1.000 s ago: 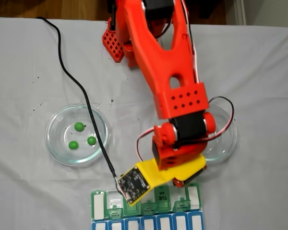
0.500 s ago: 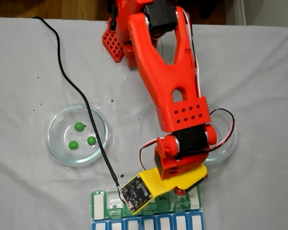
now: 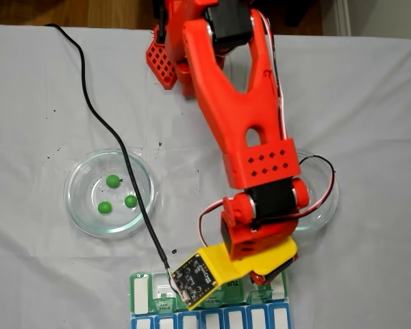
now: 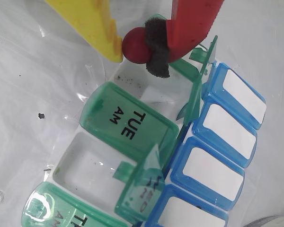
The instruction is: Sort medicines into box.
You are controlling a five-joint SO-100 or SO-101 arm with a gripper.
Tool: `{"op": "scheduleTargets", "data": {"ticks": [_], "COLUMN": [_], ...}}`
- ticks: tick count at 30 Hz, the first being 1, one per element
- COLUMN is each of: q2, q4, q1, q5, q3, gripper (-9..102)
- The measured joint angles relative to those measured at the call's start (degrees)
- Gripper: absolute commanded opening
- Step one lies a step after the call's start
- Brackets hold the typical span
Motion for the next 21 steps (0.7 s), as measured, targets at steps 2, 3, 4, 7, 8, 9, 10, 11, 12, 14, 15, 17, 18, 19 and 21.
{"op": "scheduleTargets", "data": {"ticks": [2,3,4,7,8,9,10,11,12,14,15,17,18,19,21], "q2": [0.00,0.00,0.00,0.00,0.00,0.00,0.00,0.00,0.00,0.00,0.00,0.00,0.00,0.00,0.00], "q4": [0.00,-0.09,-0.53,-2.37,-2.72,-2.99,-3.25,-3.52,-3.87,-4.39,-4.57,-4.57,-4.48,-4.39,-4.04], "q1": [0.00,0.00,0.00,0.00,0.00,0.00,0.00,0.00,0.00,0.00,0.00,0.00,-0.09,-0.35,-0.53], "q5": [0.00,0.00,0.00,0.00,0.00,0.00,0.00,0.00,0.00,0.00,0.00,0.00,0.00,-0.09,-0.18], "q3": [0.00,0.00,0.00,0.00,0.00,0.00,0.00,0.00,0.00,0.00,0.00,0.00,0.00,0.00,0.00], "gripper": [0,0,0,0,0,0,0,0,0,0,0,0,1,5,12]}}
